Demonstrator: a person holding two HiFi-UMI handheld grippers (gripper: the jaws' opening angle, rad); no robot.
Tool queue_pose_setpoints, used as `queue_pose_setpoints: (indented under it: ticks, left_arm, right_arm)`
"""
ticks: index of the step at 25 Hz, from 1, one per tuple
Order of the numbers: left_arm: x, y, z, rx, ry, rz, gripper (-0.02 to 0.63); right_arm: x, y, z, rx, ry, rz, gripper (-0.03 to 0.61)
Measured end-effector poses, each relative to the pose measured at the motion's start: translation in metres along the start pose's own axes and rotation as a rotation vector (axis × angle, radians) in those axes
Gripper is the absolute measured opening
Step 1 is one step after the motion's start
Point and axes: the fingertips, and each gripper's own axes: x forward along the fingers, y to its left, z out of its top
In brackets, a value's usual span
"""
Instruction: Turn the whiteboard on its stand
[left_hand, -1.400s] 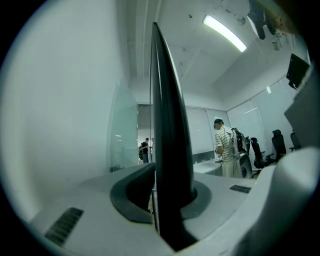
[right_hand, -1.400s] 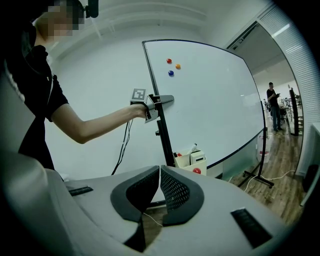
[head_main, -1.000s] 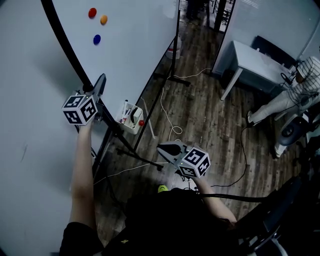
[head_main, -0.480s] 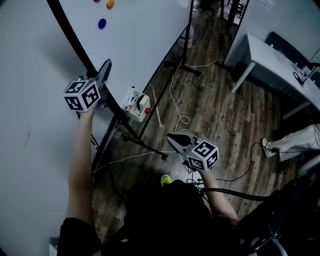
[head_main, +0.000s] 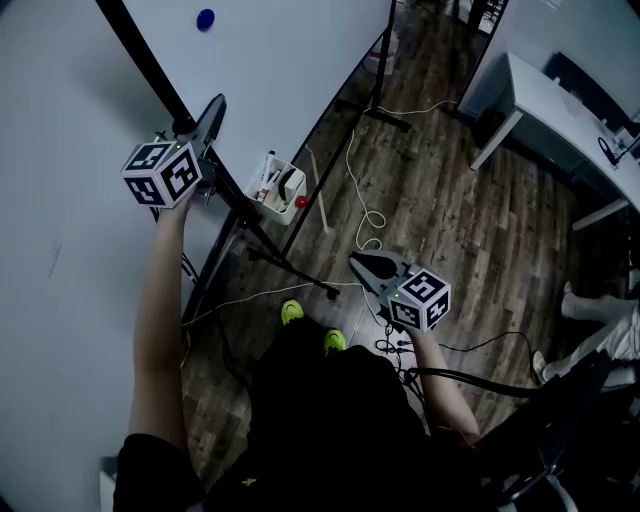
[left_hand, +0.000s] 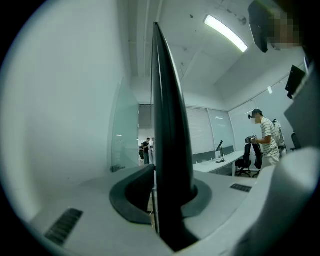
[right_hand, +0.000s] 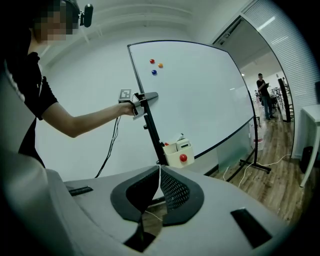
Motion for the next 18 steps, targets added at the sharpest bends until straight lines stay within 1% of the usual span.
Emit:
queue_pose_setpoints:
  ticks: [5,9,16,18]
  left_arm:
    - [0.000,0.001,0.001,-0.009,-0.018,-0.002,0.072]
    - [-0.001,0.002,-0.001,-0.021,-0.032,-0.005,0.071]
    - [0.000,0.000,-0.002,-0.044,-0.044,-0.037,0.075]
    - [-0.002,-0.002,-0.001,-0.033,-0.032,-0.042,0.078]
  right_arm:
    - [0.001,-0.008,-0.009,0.019,0.013,-0.018,0.026]
    - [0.002,-0.015,-0.003,0.017,0.005,-0.038,0.026]
    - [0.023,-0.016,0.003,0.021,0.011,-0.021,0.026]
    - [0.030,-0.013,0.002,0.028,0.017,-0.009,0.026]
